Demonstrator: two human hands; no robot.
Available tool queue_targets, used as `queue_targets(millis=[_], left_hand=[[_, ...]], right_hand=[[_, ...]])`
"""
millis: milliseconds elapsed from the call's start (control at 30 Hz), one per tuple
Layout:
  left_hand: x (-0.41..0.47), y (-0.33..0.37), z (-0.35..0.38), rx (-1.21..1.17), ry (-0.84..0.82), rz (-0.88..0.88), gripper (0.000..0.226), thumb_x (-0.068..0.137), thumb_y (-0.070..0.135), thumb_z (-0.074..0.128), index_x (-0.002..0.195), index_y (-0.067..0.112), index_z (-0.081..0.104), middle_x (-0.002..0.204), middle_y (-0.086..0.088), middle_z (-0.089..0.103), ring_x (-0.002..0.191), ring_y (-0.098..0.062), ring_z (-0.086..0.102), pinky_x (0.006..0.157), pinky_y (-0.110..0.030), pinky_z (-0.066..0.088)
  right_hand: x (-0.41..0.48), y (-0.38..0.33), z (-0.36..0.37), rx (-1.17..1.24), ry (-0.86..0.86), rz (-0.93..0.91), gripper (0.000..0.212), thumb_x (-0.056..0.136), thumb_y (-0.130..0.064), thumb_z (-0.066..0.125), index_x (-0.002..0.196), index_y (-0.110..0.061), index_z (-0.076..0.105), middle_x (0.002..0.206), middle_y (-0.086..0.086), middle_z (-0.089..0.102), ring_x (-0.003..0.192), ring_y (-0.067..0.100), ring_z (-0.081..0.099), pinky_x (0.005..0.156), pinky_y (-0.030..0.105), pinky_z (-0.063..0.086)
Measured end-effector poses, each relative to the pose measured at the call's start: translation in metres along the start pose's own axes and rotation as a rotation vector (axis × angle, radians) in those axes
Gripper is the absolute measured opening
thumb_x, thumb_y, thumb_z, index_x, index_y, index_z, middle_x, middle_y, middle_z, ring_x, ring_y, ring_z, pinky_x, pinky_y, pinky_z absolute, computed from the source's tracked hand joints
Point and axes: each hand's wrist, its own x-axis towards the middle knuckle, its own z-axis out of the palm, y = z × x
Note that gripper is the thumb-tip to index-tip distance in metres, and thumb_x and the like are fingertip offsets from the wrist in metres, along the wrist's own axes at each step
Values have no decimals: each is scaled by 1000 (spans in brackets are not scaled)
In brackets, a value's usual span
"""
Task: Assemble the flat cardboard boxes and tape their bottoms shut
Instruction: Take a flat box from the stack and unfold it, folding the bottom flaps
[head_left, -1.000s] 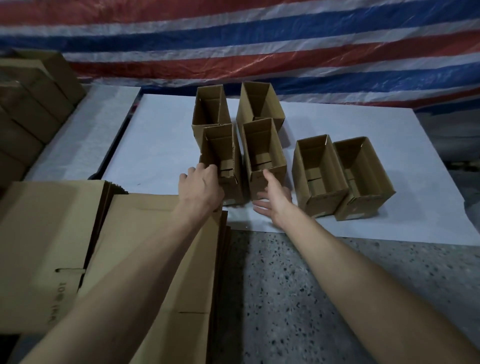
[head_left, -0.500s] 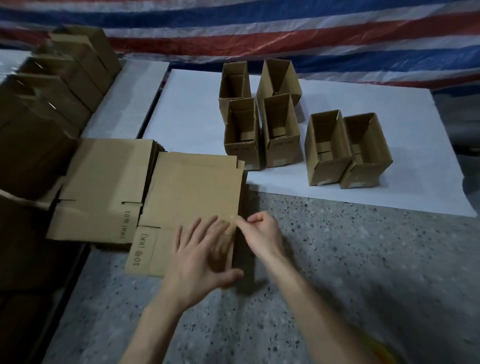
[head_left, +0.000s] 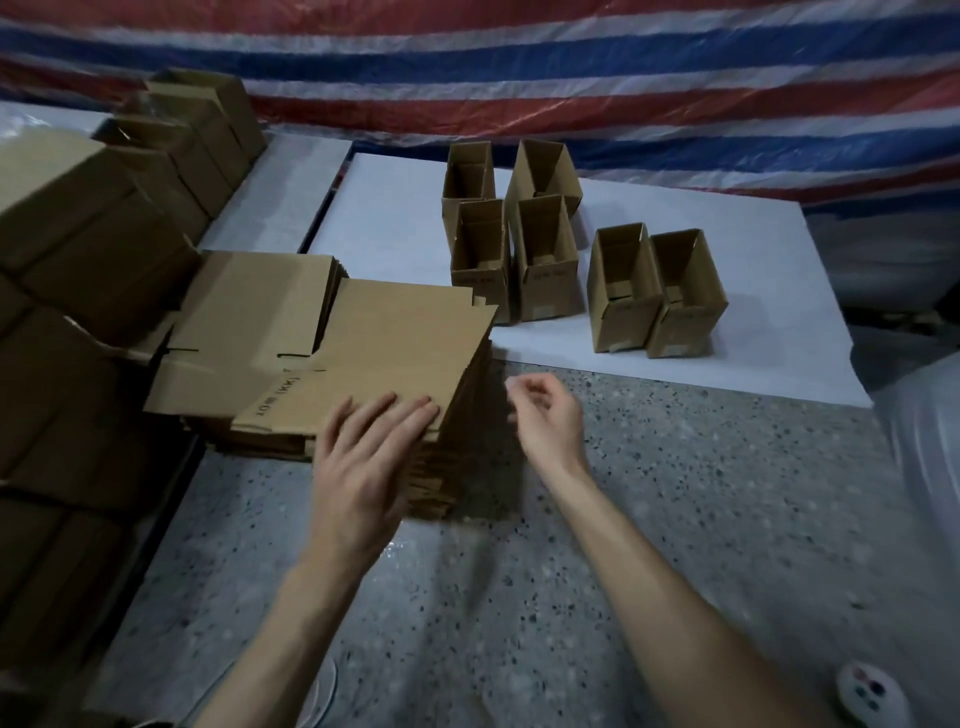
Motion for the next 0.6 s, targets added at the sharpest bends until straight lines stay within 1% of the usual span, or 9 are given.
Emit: queue_targets(millis=[67, 133, 200, 267, 333, 400, 500, 567, 600], left_hand=[[13, 21, -25, -99, 177, 5, 28, 101, 13, 50, 123, 17, 65, 125, 7, 65, 116, -20, 60, 102, -45, 37], [20, 45, -49, -229, 290, -16, 22, 106, 21, 43, 119, 22, 61, 117, 17, 60, 109, -16, 58, 93, -41, 37], [19, 67, -63, -427, 348, -88, 22, 108, 21, 40, 116, 27, 60, 115, 18, 60, 108, -19, 60, 91, -40, 41], [9, 81, -61, -625, 352, -202, 24, 106, 18, 41, 115, 28, 60, 115, 18, 62, 110, -15, 60, 93, -29, 45], [-10, 83, -44, -749, 308, -382, 21, 104, 17, 43, 110, 26, 61, 109, 22, 63, 104, -2, 59, 89, -15, 45], [-36, 77, -17, -835, 230, -620, 19, 102, 22, 45, 107, 30, 61, 103, 23, 63, 98, 1, 58, 84, -14, 45], [-83, 61, 30, -832, 20, -948, 15, 105, 35, 44, 105, 40, 59, 98, 27, 60, 100, -1, 56, 80, -18, 41], [-113, 54, 56, -801, -96, -1130, 14, 105, 39, 44, 104, 35, 57, 101, 20, 60, 107, -8, 56, 77, -11, 38], [-125, 53, 65, -787, -131, -1196, 18, 104, 45, 44, 103, 32, 57, 101, 16, 60, 107, -10, 56, 74, -10, 38]], right_hand=[[-17, -11, -23, 122, 75, -130, 5, 98, -29, 62, 100, -34, 63, 103, -10, 67, 99, 14, 67, 88, 35, 57], [-34, -22, -46, 163, 137, -196, 18, 98, -39, 59, 116, -34, 60, 116, -18, 62, 109, 7, 62, 92, 35, 55], [-51, -28, -69, 149, 193, -236, 39, 94, -53, 54, 130, -36, 56, 118, -36, 56, 112, -6, 57, 92, 31, 51], [-65, -23, -89, 118, 237, -268, 40, 93, -58, 52, 127, -39, 58, 113, -44, 55, 110, -13, 53, 92, 30, 48], [-74, -6, -101, 95, 267, -254, 29, 92, -55, 55, 116, -40, 63, 109, -36, 60, 107, -10, 56, 90, 28, 47], [-81, 22, -105, 55, 260, -208, 21, 90, -51, 60, 109, -42, 63, 105, -32, 63, 104, -9, 58, 85, 19, 43], [-94, 83, -105, -61, 191, -112, 16, 91, -37, 72, 105, -37, 64, 110, -18, 66, 111, 4, 59, 91, 22, 45], [-107, 123, -103, -180, 104, -29, 19, 89, -31, 75, 104, -34, 64, 114, -6, 63, 114, 13, 58, 97, 30, 47], [-115, 137, -101, -250, 70, -24, 19, 89, -33, 74, 104, -37, 63, 114, -5, 60, 113, 10, 55, 98, 28, 45]])
